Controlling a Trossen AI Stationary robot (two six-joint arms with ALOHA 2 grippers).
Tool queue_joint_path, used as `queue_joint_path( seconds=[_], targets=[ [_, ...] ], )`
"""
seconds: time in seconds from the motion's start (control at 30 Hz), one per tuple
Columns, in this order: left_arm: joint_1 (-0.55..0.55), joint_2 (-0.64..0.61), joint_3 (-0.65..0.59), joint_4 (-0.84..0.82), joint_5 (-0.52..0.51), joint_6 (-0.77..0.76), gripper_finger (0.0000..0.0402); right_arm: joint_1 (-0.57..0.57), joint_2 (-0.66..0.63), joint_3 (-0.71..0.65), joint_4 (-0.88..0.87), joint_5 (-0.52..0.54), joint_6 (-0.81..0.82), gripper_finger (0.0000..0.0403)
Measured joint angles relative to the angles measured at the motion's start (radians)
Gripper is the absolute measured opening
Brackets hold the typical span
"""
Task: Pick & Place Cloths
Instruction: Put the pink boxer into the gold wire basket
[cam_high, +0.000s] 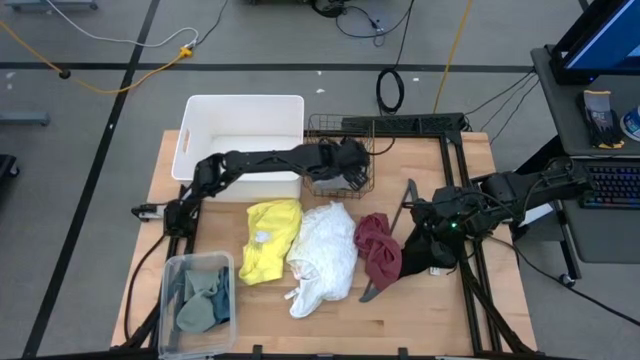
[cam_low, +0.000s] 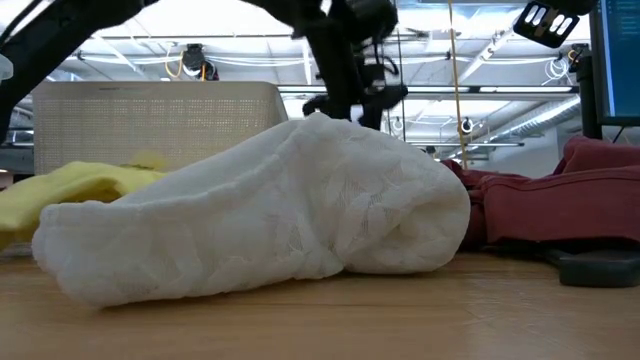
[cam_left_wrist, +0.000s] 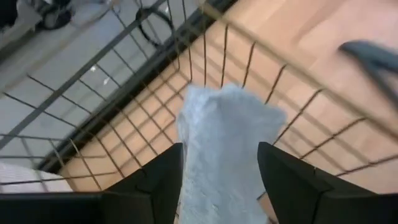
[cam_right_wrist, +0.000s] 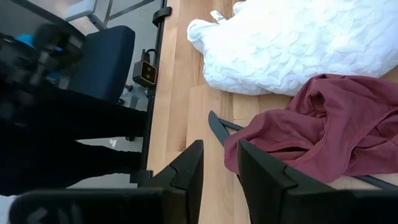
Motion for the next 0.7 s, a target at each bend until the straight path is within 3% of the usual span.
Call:
queue_joint_path(
  seconds=[0.23,0.5,0.7],
  targets=[
    [-0.047,-0.144,0.002,-0.002,-0.019,-0.001,0.0211,0.0,0.0,0.0,0.0,0.0,-0.001,0.0089],
    [-0.18,-0.311,0.002,-0.003,-0.054,-0.001,0.0211,0.0,0.048,0.0,0.019,0.009,-0.051,0.0089],
    [-0.307,-0.39,0.002,-0.002,-0.054,0.077,0.0212,0.024,0.142,0.0,0.014,0.128,-0.169,0.0095]
  ],
)
